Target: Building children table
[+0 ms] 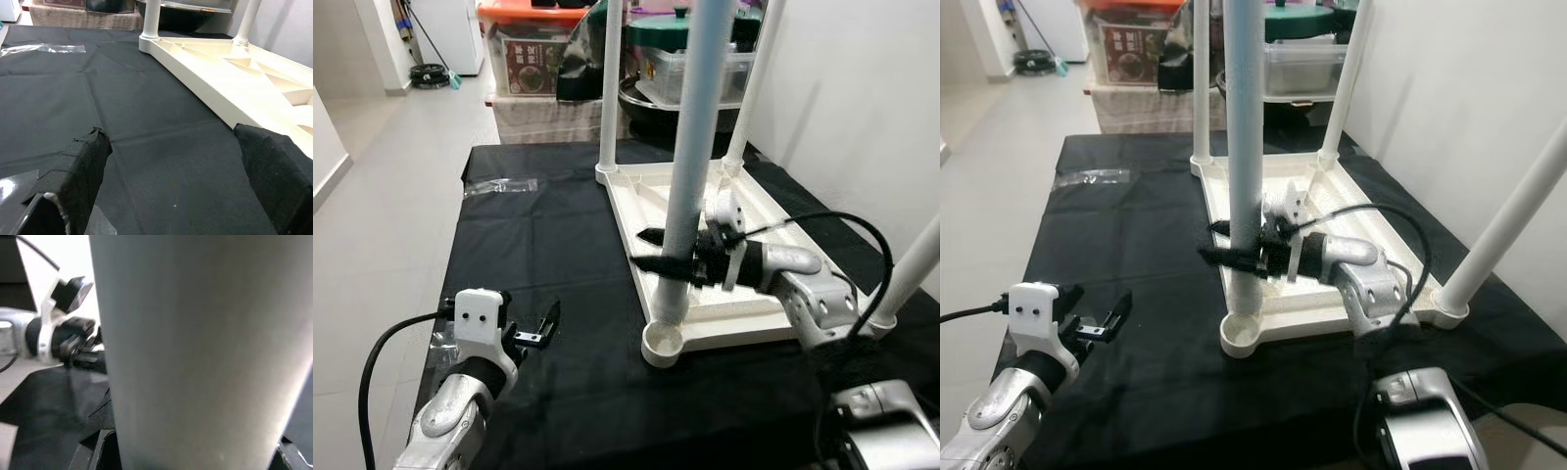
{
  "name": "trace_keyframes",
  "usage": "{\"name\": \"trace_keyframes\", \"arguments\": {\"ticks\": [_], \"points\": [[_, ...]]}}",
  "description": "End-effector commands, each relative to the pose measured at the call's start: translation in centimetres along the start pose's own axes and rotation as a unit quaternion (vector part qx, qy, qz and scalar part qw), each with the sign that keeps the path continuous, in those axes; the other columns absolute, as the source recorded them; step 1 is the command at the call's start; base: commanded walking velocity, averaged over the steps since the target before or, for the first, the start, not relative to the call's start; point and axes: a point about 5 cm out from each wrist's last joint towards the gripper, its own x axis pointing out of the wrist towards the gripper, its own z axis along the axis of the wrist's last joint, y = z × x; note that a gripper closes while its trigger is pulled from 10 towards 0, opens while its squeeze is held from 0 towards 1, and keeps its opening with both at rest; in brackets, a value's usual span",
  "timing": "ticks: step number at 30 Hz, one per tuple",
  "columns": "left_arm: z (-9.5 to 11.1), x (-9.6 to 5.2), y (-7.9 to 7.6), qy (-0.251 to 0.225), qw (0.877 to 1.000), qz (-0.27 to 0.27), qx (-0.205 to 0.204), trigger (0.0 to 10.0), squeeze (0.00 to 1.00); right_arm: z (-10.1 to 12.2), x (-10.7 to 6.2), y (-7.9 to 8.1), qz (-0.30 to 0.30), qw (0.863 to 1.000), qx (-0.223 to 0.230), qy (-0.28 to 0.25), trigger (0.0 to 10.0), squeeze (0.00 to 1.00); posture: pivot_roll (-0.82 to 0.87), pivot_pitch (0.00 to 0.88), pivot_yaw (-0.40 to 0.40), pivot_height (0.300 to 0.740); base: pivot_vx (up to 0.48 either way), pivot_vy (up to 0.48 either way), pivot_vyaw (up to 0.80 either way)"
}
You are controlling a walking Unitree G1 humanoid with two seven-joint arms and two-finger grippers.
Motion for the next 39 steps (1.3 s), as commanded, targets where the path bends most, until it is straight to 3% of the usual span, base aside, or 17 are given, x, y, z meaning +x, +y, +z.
{"name": "trace_keyframes", "arguments": {"ticks": [1, 9, 14, 26, 33, 34, 39], "points": [[-0.2, 0.0, 0.1, 0.009, 1.0, -0.001, 0.01, 10.0, 0.0, -0.1, 0.3, 0.3, 0.016, 1.0, -0.011, 0.005, 10.0, 0.0, 0.07, 0.0, -0.074, 0.74, 0.0, 0.0, 0.0], [-0.1, -0.1, 0.3, 0.006, 1.0, 0.0, 0.01, 10.0, 0.0, -0.9, 1.0, 0.4, 0.024, 1.0, -0.012, 0.014, 10.0, 0.0, 0.08, 0.0, -0.078, 0.74, 0.0, 0.0, 0.0], [-0.1, -0.2, 0.2, 0.005, 1.0, 0.002, 0.009, 10.0, 0.0, -1.0, 0.7, -0.6, 0.012, 1.0, -0.01, 0.026, 10.0, 0.0, 0.09, 0.0, -0.089, 0.74, 0.0, 0.0, 0.0], [-0.1, -0.3, 0.2, 0.005, 1.0, 0.002, 0.008, 10.0, 0.0, -2.1, -0.3, -1.0, 0.007, 0.999, -0.008, 0.054, 10.0, 0.0, 0.09, 0.0, -0.09, 0.74, 0.0, 0.0, 0.0], [-0.2, -0.2, 0.1, 0.005, 1.0, 0.001, 0.006, 10.0, 0.0, -2.4, 1.2, -0.3, 0.01, 0.999, -0.017, 0.042, 10.0, 0.0, 0.09, 0.0, -0.09, 0.74, 0.0, 0.0, 0.0], [-0.2, -0.2, 0.1, 0.006, 1.0, 0.001, 0.006, 10.0, 0.0, -2.8, 2.3, 0.7, 0.028, 0.999, -0.018, 0.034, 10.0, 0.0, 0.09, 0.0, -0.09, 0.74, 0.0, 0.0, 0.0], [-0.2, -0.2, 0.0, 0.006, 1.0, 0.0, 0.004, 10.0, 0.0, -3.4, 3.3, 1.9, 0.051, 0.998, -0.012, 0.027, 10.0, 0.0, 0.09, 0.0, -0.09, 0.74, 0.0, 0.0, 0.0]]}}
